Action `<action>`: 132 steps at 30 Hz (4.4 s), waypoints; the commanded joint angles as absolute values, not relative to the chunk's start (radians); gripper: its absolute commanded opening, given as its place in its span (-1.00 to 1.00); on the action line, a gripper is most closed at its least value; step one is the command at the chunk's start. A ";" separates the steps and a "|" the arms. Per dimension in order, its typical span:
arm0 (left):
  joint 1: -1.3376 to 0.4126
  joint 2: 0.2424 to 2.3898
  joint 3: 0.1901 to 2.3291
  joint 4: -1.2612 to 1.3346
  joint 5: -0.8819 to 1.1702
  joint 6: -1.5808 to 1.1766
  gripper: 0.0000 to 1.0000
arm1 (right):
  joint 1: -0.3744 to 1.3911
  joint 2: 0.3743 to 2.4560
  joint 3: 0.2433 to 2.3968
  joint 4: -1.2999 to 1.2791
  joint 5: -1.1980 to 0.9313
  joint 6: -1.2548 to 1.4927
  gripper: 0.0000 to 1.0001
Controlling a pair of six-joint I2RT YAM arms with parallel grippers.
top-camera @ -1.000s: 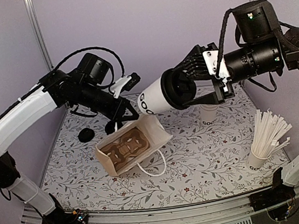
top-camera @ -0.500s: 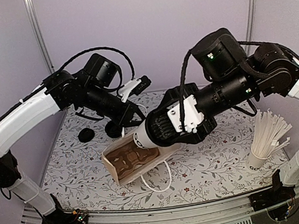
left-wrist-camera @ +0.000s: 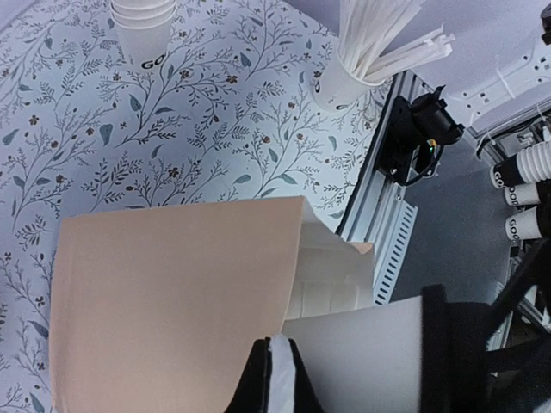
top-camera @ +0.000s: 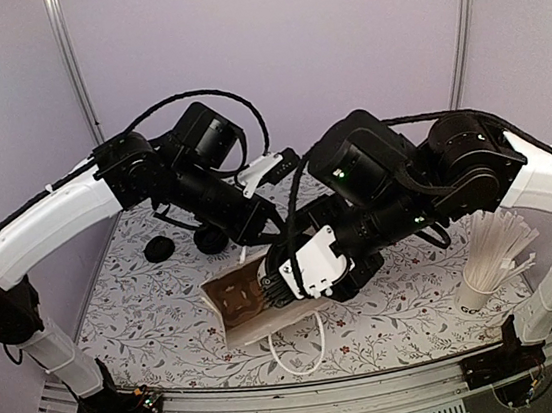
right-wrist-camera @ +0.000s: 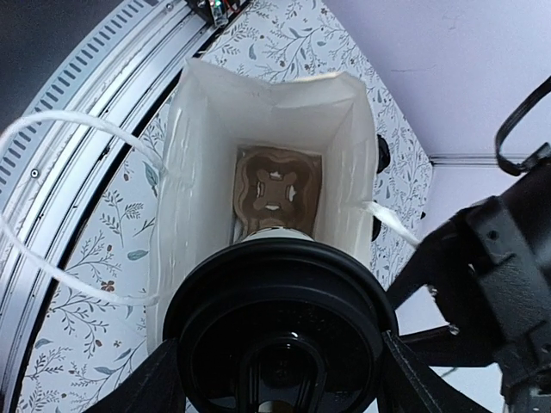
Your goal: Pack the takeout coffee
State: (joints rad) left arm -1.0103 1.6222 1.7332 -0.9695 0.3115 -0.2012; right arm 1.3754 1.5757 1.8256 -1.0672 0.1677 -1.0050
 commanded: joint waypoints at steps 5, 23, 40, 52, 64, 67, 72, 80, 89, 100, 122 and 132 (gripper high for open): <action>-1.034 1.610 1.763 -0.938 0.331 -0.266 -1.00 | 1.398 1.612 1.775 -1.095 0.222 -0.986 0.18; -1.038 1.595 1.726 -0.853 0.447 -0.326 -0.78 | 1.403 1.613 1.640 -1.066 0.211 -0.976 0.17; -0.973 1.398 1.770 -0.842 0.254 -0.272 0.49 | 1.403 1.544 1.465 -0.908 0.275 -1.007 0.16; -0.681 1.546 1.287 -0.465 0.421 -0.267 0.43 | 1.403 1.475 1.331 -0.791 0.302 -1.062 0.16; -0.682 1.789 1.245 -0.308 0.564 -0.244 0.41 | 1.402 1.474 1.237 -0.671 0.351 -1.119 0.16; -0.682 1.837 1.244 -0.298 0.595 -0.232 0.38 | 1.401 1.482 1.238 -0.656 0.360 -1.121 0.16; -0.683 1.871 1.231 -0.276 0.631 -0.218 0.35 | 1.389 1.499 1.252 -0.647 0.370 -1.119 0.16; -0.683 1.886 1.209 -0.244 0.700 -0.211 0.31 | 1.368 1.537 1.284 -0.654 0.359 -1.108 0.16; -0.682 1.902 1.197 -0.222 0.763 -0.167 0.29 | 1.350 1.596 1.322 -0.681 0.324 -1.060 0.17; -0.691 1.888 1.146 -0.121 0.851 -0.166 0.25 | 1.328 1.628 1.332 -0.669 0.321 -1.047 0.16; -0.740 1.903 1.149 -0.105 0.921 -0.136 0.23 | 1.254 1.688 1.350 -0.673 0.241 -1.006 0.16; -0.792 1.941 1.188 -0.098 0.999 -0.142 0.22 | 1.253 1.722 1.477 -0.848 0.155 -0.978 0.16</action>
State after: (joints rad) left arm -0.7155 1.9118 1.1587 -0.1001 0.9012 -0.1574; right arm 1.2728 1.6894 1.4002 -0.7700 0.2104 -1.0061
